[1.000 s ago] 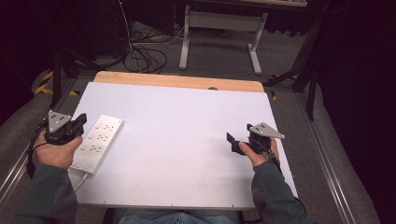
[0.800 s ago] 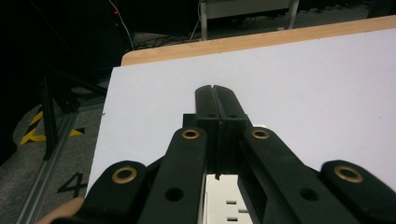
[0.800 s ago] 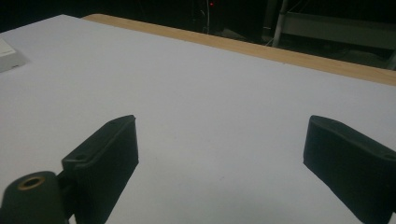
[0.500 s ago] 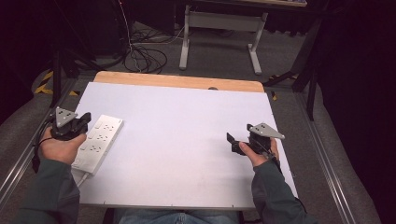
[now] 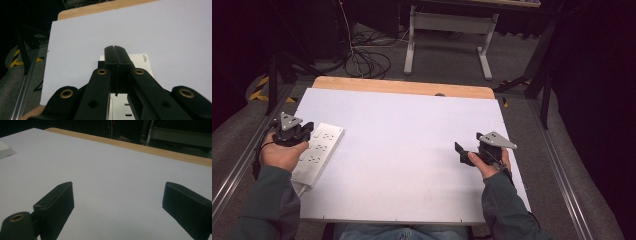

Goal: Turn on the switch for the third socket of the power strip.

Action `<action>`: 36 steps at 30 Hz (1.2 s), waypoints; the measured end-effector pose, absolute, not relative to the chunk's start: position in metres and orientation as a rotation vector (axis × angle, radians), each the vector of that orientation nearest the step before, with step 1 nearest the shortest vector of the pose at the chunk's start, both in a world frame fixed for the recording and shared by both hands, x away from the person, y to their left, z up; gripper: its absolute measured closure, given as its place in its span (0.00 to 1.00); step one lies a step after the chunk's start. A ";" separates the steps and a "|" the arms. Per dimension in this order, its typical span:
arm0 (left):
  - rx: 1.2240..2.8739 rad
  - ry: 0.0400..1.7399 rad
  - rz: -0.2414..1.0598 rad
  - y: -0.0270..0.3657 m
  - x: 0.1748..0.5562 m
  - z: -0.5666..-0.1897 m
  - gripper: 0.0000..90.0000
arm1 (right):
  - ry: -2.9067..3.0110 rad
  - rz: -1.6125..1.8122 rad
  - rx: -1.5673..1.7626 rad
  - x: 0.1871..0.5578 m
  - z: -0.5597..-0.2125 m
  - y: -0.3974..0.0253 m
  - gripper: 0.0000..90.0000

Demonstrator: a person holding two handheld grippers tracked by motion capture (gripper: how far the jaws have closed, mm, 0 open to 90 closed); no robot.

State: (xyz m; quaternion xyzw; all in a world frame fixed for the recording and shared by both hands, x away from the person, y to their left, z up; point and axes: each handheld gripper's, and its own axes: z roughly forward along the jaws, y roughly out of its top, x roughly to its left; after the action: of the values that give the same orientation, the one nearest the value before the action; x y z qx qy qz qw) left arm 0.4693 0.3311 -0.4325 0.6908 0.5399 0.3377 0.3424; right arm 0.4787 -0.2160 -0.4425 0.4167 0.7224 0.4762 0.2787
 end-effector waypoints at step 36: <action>1.990 1.499 0.781 0.333 0.499 -0.447 1.00 | 1.949 1.276 1.113 0.479 -0.443 -0.215 0.12</action>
State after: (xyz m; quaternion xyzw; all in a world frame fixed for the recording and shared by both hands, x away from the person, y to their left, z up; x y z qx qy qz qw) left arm 0.4988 0.3325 -0.4469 0.7356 0.5539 0.2888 0.2622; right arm 0.4791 -0.2146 -0.4434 0.4143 0.7254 0.4750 0.2764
